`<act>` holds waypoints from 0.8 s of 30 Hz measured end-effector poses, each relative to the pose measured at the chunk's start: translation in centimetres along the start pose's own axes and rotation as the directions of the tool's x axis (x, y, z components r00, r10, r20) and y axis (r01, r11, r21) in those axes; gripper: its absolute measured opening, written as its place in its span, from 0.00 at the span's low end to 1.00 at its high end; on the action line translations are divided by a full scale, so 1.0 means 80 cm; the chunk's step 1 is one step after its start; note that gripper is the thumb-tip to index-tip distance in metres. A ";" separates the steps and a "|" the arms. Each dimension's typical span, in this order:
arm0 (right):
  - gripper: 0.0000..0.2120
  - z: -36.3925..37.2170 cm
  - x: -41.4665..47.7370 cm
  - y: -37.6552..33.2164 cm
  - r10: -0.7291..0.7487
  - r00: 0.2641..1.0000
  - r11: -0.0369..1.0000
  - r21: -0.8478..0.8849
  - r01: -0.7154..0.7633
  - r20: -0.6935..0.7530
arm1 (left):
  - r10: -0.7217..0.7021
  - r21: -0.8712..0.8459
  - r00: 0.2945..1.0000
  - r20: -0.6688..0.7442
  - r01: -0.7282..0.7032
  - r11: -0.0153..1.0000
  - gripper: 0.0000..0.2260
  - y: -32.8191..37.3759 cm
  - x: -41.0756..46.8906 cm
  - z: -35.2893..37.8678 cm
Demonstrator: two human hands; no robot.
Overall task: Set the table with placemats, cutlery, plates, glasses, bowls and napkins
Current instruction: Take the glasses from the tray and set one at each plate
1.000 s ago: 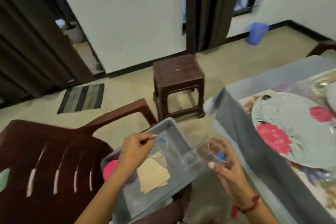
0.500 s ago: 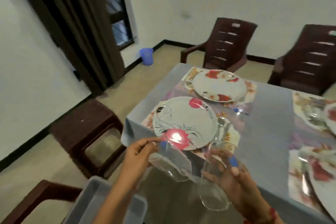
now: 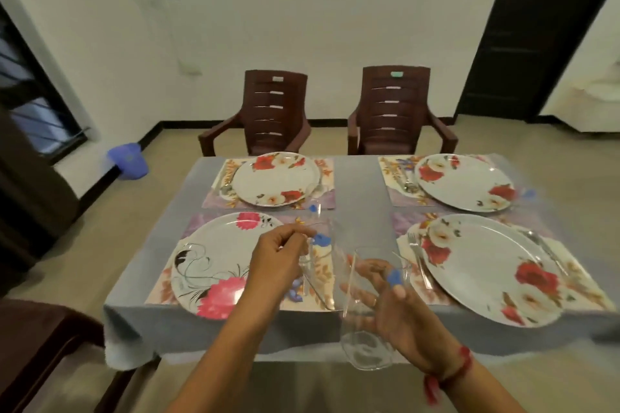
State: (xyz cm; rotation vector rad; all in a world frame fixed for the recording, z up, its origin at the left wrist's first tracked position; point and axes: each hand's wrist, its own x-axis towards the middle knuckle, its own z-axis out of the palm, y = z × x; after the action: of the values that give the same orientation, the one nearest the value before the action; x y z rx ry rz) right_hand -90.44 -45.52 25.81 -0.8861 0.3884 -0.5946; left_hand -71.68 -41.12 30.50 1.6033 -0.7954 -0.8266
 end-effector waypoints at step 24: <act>0.44 -0.269 0.059 -0.190 -0.055 0.930 0.988 0.114 0.102 -0.363 | 0.203 -0.038 0.924 0.325 -0.202 0.979 0.44 0.034 0.202 0.275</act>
State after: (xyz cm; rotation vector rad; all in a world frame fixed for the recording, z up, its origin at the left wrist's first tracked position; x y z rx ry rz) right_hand -103.38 -68.93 25.31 -0.6673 0.6391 -0.8515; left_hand -81.93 -66.46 28.32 1.3677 -1.1750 -0.9547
